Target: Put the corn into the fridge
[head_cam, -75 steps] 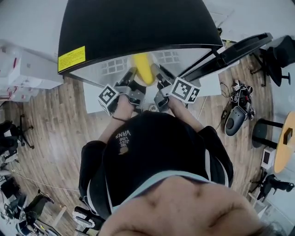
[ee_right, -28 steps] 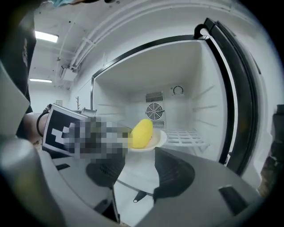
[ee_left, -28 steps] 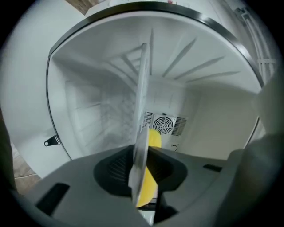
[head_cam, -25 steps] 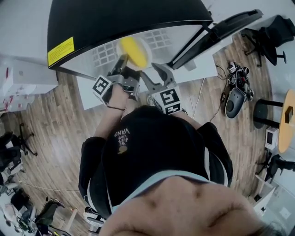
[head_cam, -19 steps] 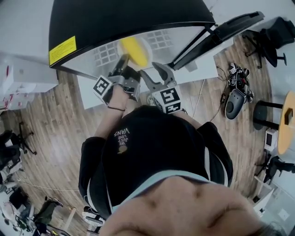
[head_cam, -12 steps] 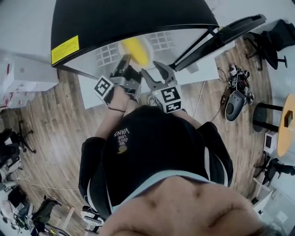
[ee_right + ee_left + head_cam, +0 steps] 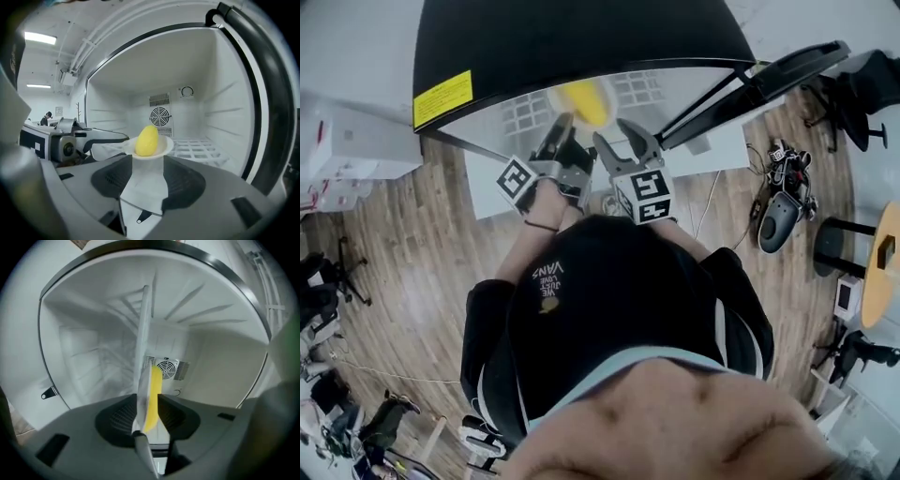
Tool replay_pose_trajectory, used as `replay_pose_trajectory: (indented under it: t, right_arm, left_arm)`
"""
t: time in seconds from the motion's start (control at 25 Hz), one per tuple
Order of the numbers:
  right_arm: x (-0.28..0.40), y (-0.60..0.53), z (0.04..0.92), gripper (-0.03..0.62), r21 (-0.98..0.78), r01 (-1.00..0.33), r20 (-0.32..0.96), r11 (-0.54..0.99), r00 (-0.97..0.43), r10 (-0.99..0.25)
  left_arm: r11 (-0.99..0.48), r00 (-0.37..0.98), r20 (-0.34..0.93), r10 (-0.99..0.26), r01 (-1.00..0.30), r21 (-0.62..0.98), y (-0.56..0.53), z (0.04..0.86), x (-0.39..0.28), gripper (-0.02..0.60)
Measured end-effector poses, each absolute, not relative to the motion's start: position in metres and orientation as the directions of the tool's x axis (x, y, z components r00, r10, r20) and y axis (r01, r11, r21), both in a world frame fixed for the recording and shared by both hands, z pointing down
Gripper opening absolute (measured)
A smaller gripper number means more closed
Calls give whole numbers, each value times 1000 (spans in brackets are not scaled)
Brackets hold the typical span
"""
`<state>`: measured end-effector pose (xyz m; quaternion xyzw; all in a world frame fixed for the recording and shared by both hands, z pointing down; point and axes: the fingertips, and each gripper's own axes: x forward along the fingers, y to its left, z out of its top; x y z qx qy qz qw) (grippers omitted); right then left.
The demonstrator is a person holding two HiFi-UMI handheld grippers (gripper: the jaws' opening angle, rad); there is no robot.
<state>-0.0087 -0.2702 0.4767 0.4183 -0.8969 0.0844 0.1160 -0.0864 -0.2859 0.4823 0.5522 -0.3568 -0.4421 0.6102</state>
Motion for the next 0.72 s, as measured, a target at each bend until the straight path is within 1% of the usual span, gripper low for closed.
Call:
replay_pose_trajectory:
  t: [0.72]
  right_arm:
    - [-16,-290,478,213,-56,-753,277,656,-643,-714]
  left_arm:
    - [5,340,-41,-939,132,991,-287,489,-88,117]
